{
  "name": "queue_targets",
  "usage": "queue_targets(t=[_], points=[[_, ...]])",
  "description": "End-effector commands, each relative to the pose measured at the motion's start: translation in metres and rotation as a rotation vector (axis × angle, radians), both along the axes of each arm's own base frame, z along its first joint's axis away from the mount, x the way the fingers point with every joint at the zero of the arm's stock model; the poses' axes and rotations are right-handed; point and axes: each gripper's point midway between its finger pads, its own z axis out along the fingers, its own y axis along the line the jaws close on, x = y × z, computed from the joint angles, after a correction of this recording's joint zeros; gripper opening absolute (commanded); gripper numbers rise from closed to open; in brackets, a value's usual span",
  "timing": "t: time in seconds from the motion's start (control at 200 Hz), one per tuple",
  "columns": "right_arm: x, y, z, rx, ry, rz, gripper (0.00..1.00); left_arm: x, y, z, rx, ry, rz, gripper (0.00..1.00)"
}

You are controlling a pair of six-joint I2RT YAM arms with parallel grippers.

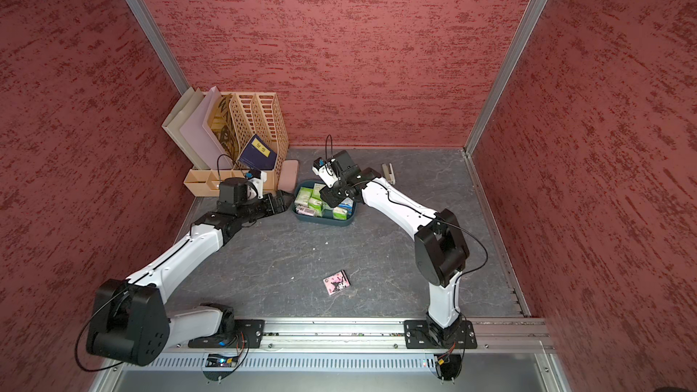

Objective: Put the pocket tissues into the storage box
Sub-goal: Adjust the pocket tissues in the storage box.

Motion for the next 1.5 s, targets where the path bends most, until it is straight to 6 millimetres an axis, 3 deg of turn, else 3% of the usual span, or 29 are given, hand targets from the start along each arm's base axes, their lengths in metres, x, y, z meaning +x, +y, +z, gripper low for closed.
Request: queue_targets(t=[0.0, 0.235, 0.661, 0.807, 0.942, 1.222, 1.493], points=[[-0.001, -0.028, -0.029, -0.102, 0.045, -0.014, 0.50, 0.008, 0.000, 0.014, -0.012, -0.040, 0.008, 1.00], [-0.017, -0.035, -0.055, -0.162, 0.124, 0.045, 0.53, 0.009, 0.000, 0.016, -0.015, -0.044, 0.008, 1.00], [-0.022, -0.030, -0.090, -0.191, 0.217, 0.093, 0.49, 0.010, 0.000, 0.015, -0.012, -0.042, 0.006, 1.00], [-0.022, -0.028, -0.096, -0.191, 0.231, 0.098, 0.25, 0.008, 0.001, 0.014, -0.006, -0.038, 0.007, 1.00], [-0.019, -0.023, -0.091, -0.171, 0.219, 0.110, 0.05, 0.007, 0.002, 0.012, -0.003, -0.033, 0.010, 1.00], [-0.019, 0.002, -0.062, -0.060, 0.163, 0.214, 0.01, 0.008, 0.002, 0.012, -0.002, -0.034, 0.009, 1.00], [-0.022, 0.028, -0.066, -0.042, 0.155, 0.271, 0.01, 0.007, 0.002, 0.010, -0.002, -0.031, 0.010, 1.00]])
